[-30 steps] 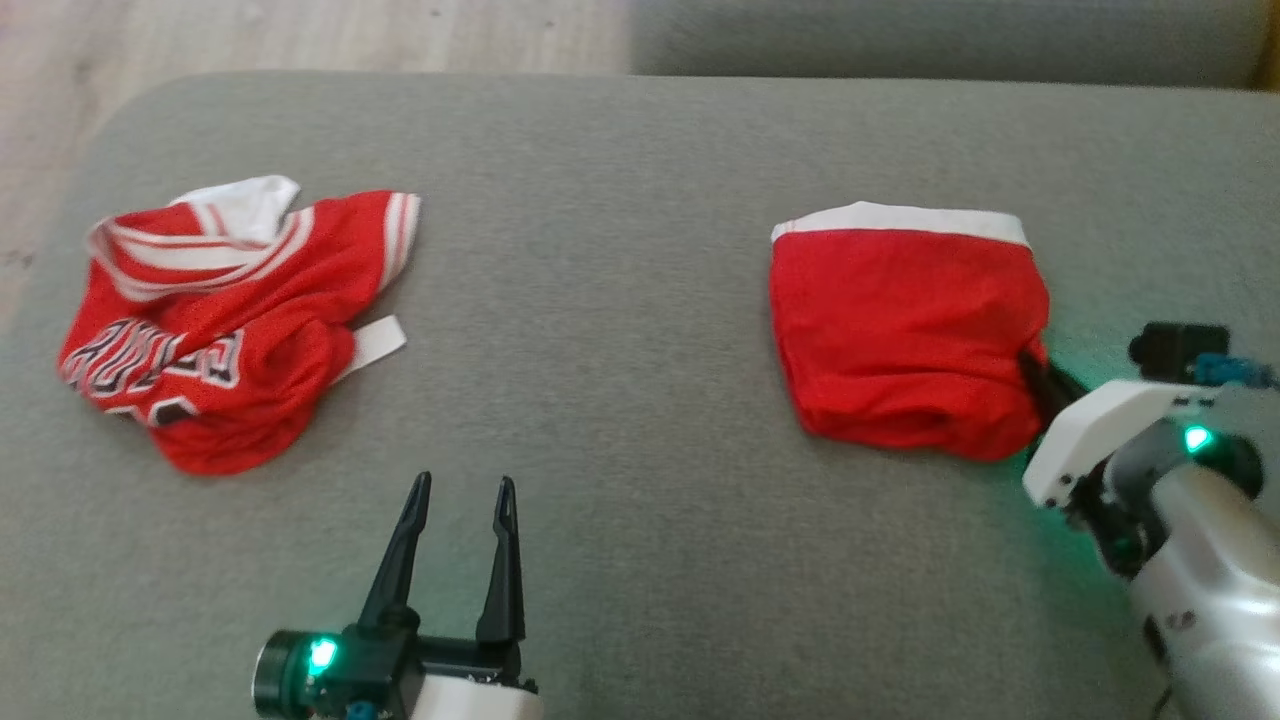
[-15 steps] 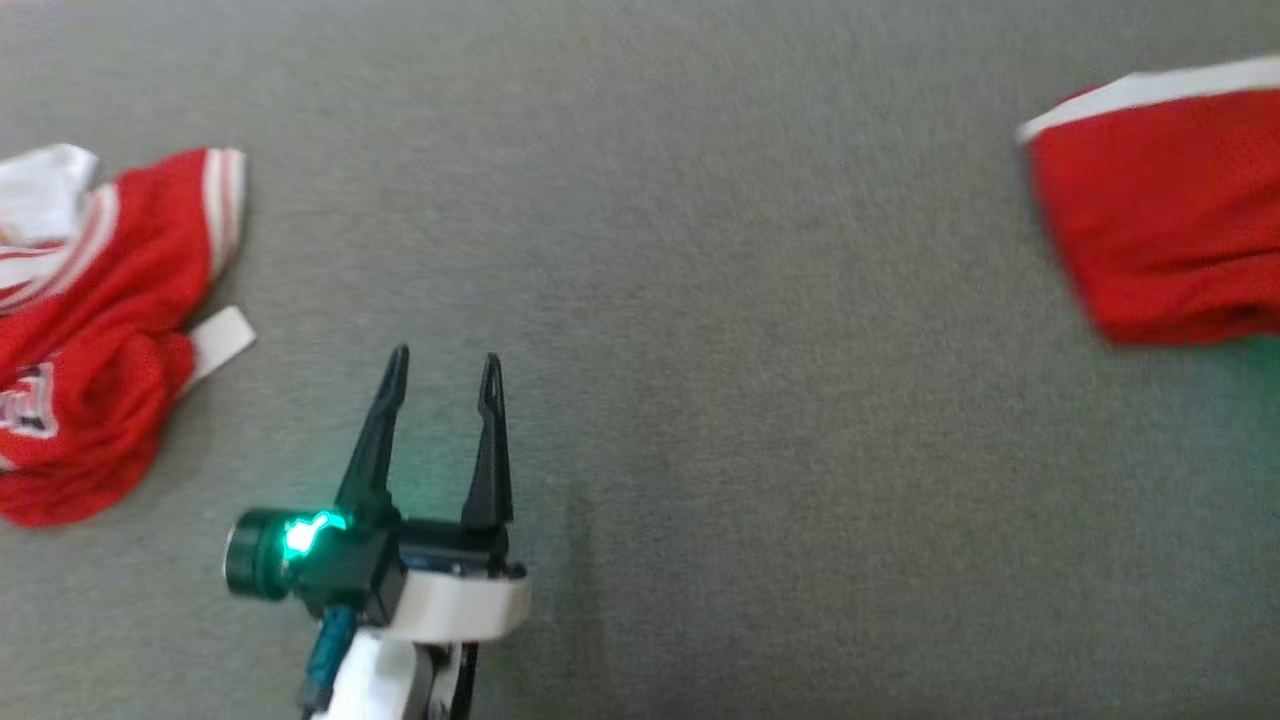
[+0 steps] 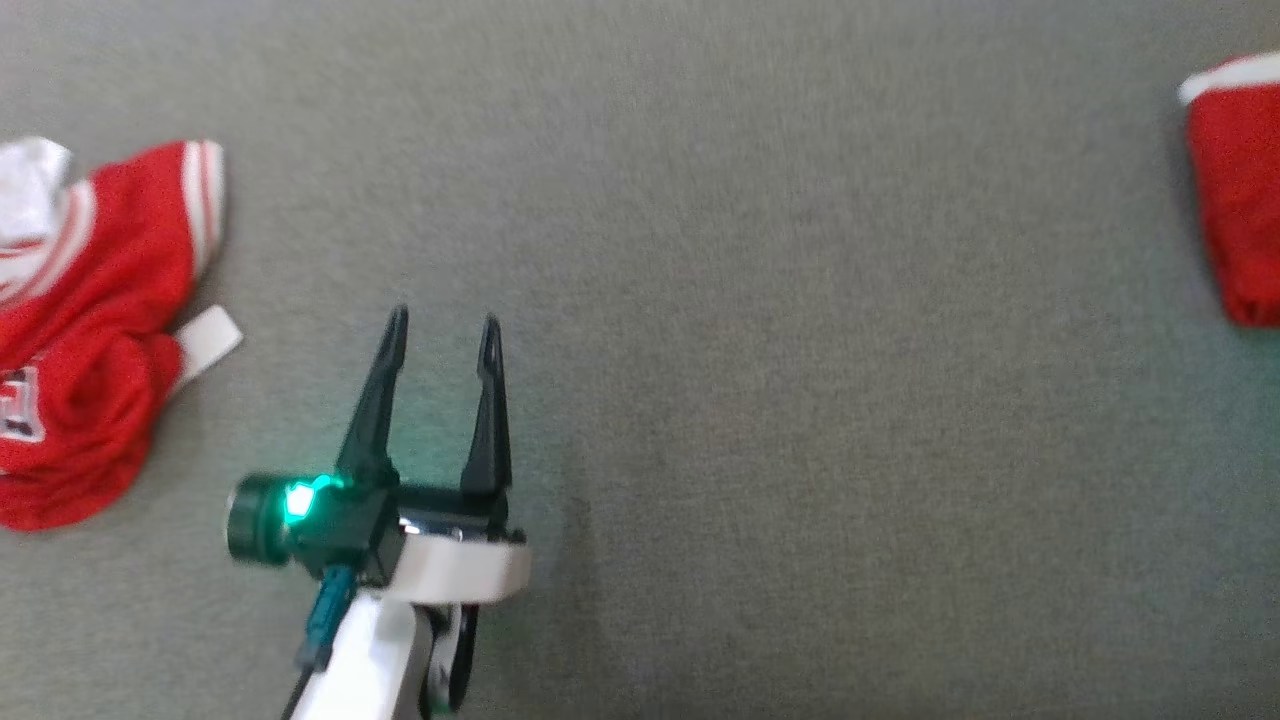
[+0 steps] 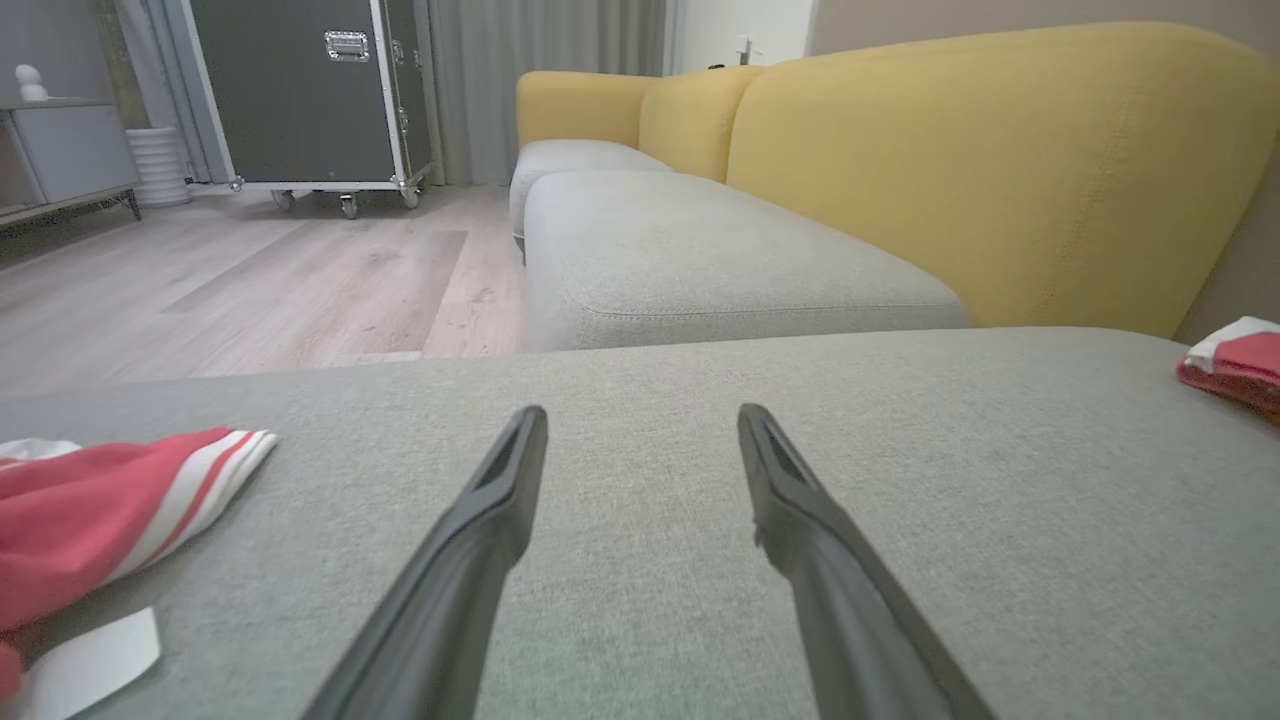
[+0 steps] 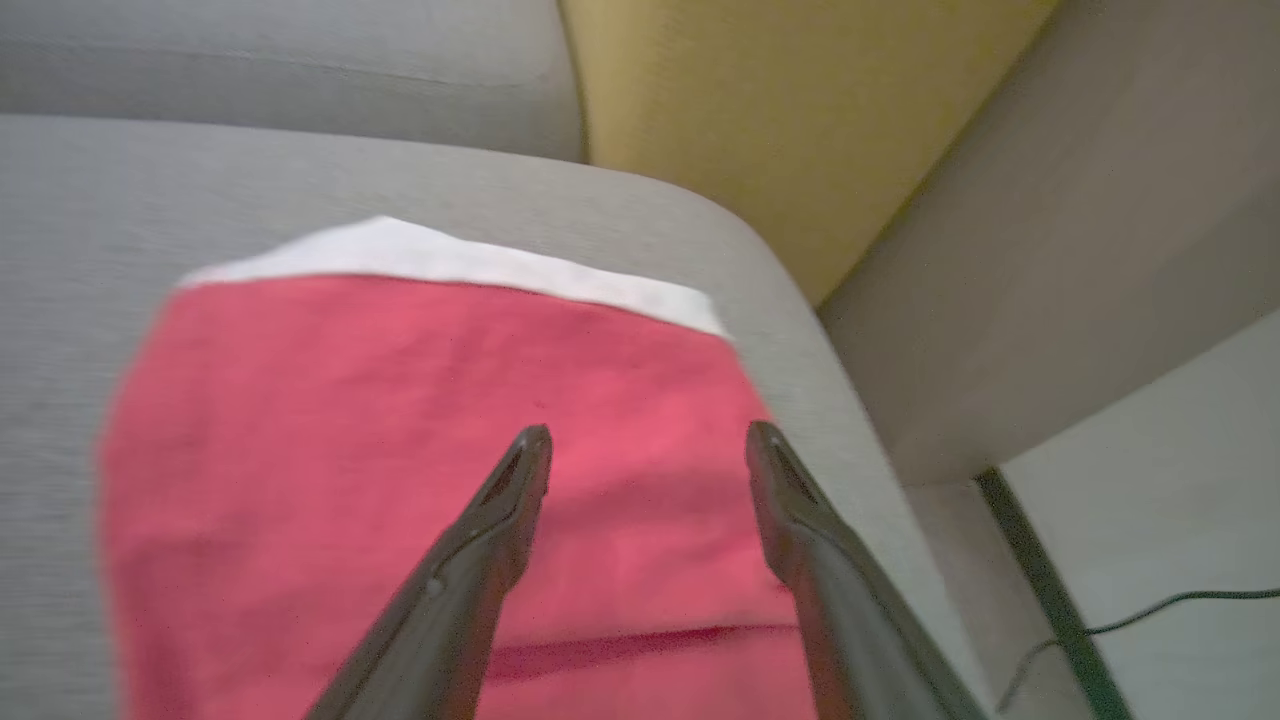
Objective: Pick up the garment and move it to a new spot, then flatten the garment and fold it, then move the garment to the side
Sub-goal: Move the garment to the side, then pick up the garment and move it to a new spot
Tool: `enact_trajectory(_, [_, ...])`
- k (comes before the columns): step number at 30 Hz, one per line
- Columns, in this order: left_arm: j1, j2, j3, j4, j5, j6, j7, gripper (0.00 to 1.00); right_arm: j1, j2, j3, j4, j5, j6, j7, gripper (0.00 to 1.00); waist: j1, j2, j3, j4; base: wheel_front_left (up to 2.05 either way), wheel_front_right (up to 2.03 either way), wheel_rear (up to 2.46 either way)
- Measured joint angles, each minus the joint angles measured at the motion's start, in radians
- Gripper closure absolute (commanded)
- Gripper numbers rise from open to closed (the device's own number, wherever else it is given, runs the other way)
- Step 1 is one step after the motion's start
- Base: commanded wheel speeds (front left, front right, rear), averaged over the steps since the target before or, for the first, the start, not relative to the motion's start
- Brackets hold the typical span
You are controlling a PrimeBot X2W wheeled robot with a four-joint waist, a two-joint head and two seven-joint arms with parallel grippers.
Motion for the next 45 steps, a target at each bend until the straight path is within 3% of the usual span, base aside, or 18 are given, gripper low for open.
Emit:
enact_trajectory(4, [0.071, 0.000, -0.006, 0.083, -0.045, 0.003, 0.000, 0.00, 0.100, 0.144, 0.011, -0.029, 0.009, 0.000, -0.052, 0.00, -0.0002, 0.0000, -0.089, 0.014, 0.00, 0.00, 0.00])
enact_trajectory(5, [0.071, 0.000, -0.006, 0.083, -0.045, 0.003, 0.000, 0.00, 0.100, 0.144, 0.011, -0.029, 0.009, 0.000, -0.052, 0.00, -0.0002, 0.0000, -0.089, 0.014, 0.00, 0.00, 0.00])
enact_trajectory(10, [0.137, 0.000, -0.003, 0.135, -0.033, 0.012, 0.000, 0.00, 0.289, 0.285, 0.100, -0.098, 0.034, 0.000, -0.105, 0.00, -0.0003, 0.0001, -0.212, 0.029, 0.00, 0.00, 0.00])
enact_trajectory(15, [0.218, 0.001, 0.035, 0.115, -0.033, 0.029, 0.000, 0.00, 0.428, 0.375, 0.173, -0.182, 0.022, 0.000, -0.156, 0.00, -0.0004, 0.0001, -0.332, 0.040, 0.00, 0.00, 0.00])
enact_trajectory(18, [0.280, 0.001, 0.059, 0.090, -0.023, 0.030, 0.000, 0.00, 0.485, 0.399, 0.153, -0.263, -0.010, 0.000, -0.170, 0.00, -0.0004, 0.0001, -0.389, 0.042, 0.00, 0.00, 0.00])
enact_trajectory(25, [0.388, 0.002, 0.092, 0.000, -0.006, 0.037, 0.000, 0.00, 0.743, 0.450, -0.029, -0.660, -0.145, 0.000, -0.173, 0.00, -0.0004, 0.0001, -0.487, 0.042, 0.00, 0.00, 0.00])
enact_trajectory(30, [0.455, 0.005, 0.117, -0.039, 0.019, 0.027, 0.000, 0.00, 0.976, 0.510, -0.084, -0.795, -0.192, 0.000, -0.174, 0.00, -0.0003, 0.0001, -0.535, 0.045, 0.00, 0.00, 0.00])
enact_trajectory(45, [0.494, 0.006, 0.149, -0.028, 0.038, -0.001, 0.000, 0.00, 1.029, 0.532, -0.103, -0.844, -0.210, 0.000, -0.174, 0.00, 0.0000, 0.0001, -0.558, 0.027, 0.00, 0.00, 0.00])
